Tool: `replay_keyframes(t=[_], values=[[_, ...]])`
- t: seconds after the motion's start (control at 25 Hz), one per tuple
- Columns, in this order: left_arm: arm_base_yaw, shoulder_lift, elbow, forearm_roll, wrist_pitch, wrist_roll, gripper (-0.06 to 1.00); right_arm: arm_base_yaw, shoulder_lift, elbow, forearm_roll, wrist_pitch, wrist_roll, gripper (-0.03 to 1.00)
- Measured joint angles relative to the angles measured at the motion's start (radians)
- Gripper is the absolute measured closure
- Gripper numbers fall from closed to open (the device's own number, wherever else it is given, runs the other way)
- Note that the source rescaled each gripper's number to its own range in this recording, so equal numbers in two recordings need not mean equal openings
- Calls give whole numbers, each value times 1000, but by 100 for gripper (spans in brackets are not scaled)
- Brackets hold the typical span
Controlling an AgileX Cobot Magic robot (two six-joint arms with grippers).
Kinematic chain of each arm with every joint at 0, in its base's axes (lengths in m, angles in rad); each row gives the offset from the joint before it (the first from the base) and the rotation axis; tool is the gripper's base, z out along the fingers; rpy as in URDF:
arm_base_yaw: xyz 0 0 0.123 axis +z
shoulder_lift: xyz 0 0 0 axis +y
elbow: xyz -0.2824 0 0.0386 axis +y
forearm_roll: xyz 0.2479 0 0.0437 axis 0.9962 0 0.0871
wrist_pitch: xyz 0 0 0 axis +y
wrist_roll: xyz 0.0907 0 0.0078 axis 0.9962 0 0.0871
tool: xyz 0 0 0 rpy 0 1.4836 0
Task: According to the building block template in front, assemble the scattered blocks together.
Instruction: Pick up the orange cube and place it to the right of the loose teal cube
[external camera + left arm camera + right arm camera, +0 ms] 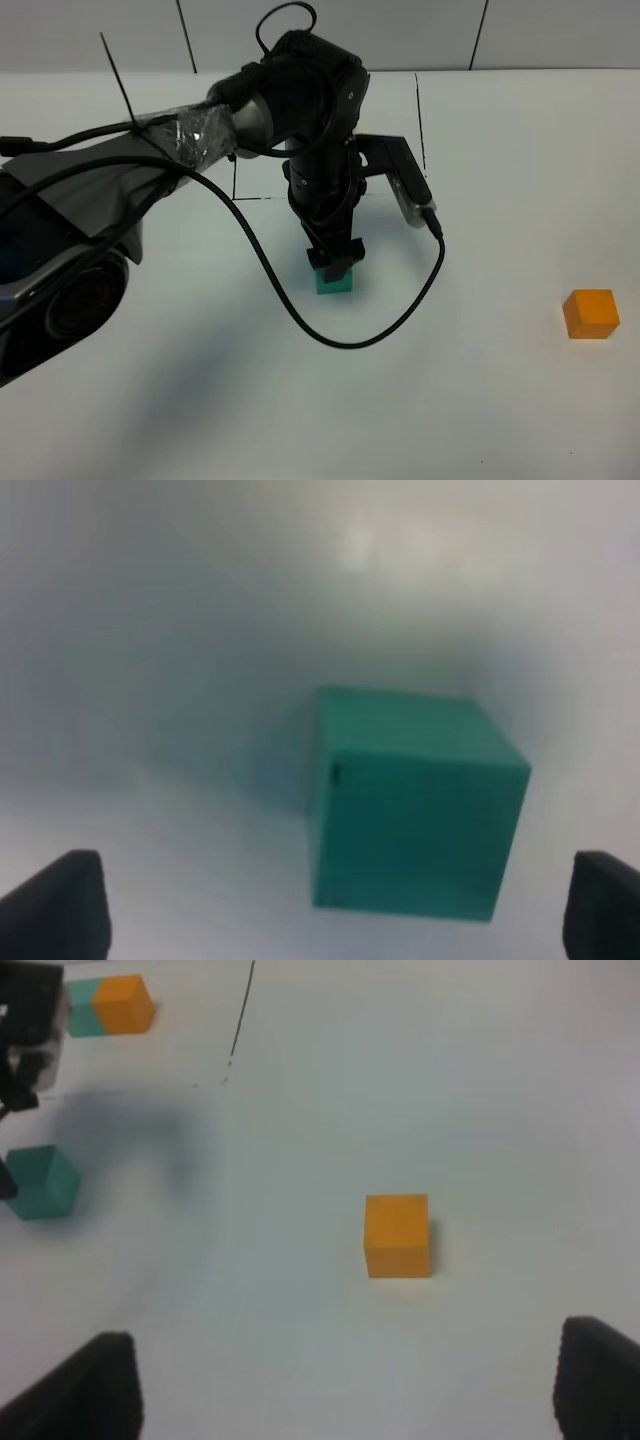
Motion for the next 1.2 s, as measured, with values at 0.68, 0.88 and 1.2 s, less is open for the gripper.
replay_keyframes(t=[0.68, 0.88, 1.2], values=[[314, -388, 346, 14, 0, -385, -5, 0, 0, 0, 0, 0, 0, 2], [462, -654, 568, -5, -6, -462, -4, 0, 0, 0, 0, -1, 0, 2], [586, -1242, 926, -9, -152, -560, -2, 0, 0, 0, 0, -1, 0, 2]])
